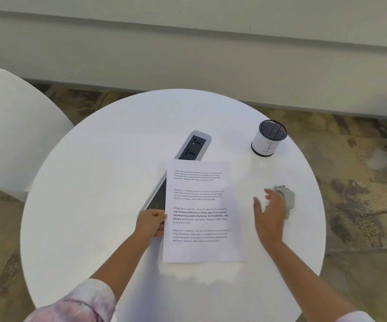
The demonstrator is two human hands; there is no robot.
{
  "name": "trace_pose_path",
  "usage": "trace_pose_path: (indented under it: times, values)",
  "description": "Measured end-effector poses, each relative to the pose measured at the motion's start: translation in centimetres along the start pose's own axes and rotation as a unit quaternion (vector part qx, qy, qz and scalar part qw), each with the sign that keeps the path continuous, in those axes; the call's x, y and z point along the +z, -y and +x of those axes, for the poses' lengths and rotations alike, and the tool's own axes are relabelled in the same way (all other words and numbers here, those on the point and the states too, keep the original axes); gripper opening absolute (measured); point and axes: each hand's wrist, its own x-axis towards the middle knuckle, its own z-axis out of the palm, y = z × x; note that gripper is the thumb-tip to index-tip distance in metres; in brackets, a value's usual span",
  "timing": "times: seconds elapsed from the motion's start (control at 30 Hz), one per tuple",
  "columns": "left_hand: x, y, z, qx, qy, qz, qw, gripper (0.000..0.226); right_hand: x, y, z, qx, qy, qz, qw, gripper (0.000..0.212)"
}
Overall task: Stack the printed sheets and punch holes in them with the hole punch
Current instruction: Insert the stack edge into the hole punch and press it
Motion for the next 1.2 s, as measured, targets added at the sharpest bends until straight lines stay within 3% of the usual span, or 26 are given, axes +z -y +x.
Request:
trace_pose_path:
  times: [0.07, 0.13, 0.23, 0.33, 0.67, 1.2]
  values:
    - [0.4, 0.4, 0.1, 0.003, -0.006, 0.003, 1.0, 0.018, -1.1, -0.7, 2.1, 0.055, -0.05, -0.038, 0.997, 0.044]
    - [0.7, 0.7, 0.3, 0.008, -0.015, 0.004, 1.0, 0.015, -2.2, -1.5, 4.2, 0.174, -0.066, -0.053, 0.981, 0.058]
    - [1.1, 0.9, 0.3, 0.011, -0.008, -0.005, 1.0, 0.015, -3.5, -3.2, 6.6, 0.293, 0.002, -0.072, 0.953, 0.068]
    - [1.4, 0.8, 0.2, 0.012, 0.007, -0.008, 1.0, 0.015, -3.6, -4.5, 7.7, 0.273, 0.089, -0.048, 0.957, 0.058]
    - [1.8, 0.1, 0.2, 0.021, 0.024, -0.004, 0.999, 0.015, -2.3, -3.6, 7.0, 0.191, 0.156, -0.085, 0.965, 0.026]
    - [2.4, 0.5, -0.6, 0.034, 0.047, -0.042, 0.997, 0.013, -1.5, -2.1, 5.6, 0.116, 0.197, -0.081, 0.97, 0.033]
